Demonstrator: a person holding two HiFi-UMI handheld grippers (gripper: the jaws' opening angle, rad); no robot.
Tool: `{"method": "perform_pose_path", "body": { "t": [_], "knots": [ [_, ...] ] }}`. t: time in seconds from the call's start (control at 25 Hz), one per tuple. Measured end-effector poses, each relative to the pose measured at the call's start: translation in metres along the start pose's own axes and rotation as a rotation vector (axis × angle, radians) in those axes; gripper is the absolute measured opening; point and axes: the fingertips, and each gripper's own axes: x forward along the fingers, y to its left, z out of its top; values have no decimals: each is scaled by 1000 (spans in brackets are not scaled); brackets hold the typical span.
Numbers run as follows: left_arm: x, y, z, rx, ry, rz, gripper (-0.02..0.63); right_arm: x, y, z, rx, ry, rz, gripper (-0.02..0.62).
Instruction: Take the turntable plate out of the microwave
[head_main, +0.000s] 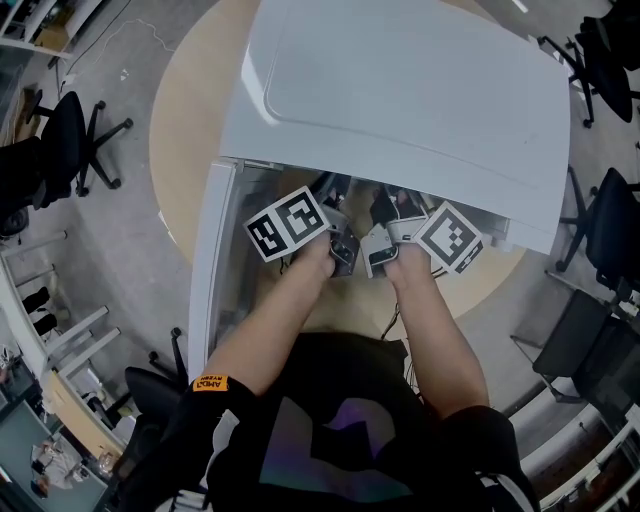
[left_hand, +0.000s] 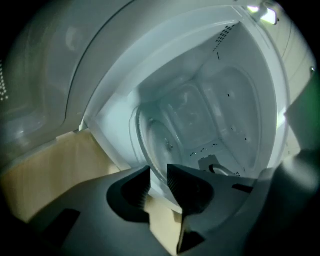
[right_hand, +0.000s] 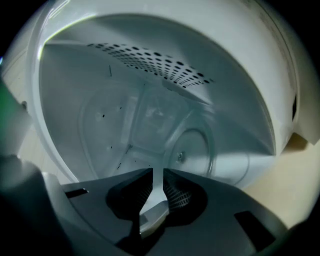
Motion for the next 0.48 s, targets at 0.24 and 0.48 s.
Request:
{"method": "perform_pose_path", "body": {
  "t": [0.24,0.48],
  "knots": [
    [-1,1,2,-49,-7,-6,132,-11,-28,-19,20,48,-113,77],
    [-2,-1,4,-58,-10,-5,132,-15,-51,-27,64,73,-169,77]
  ]
}}
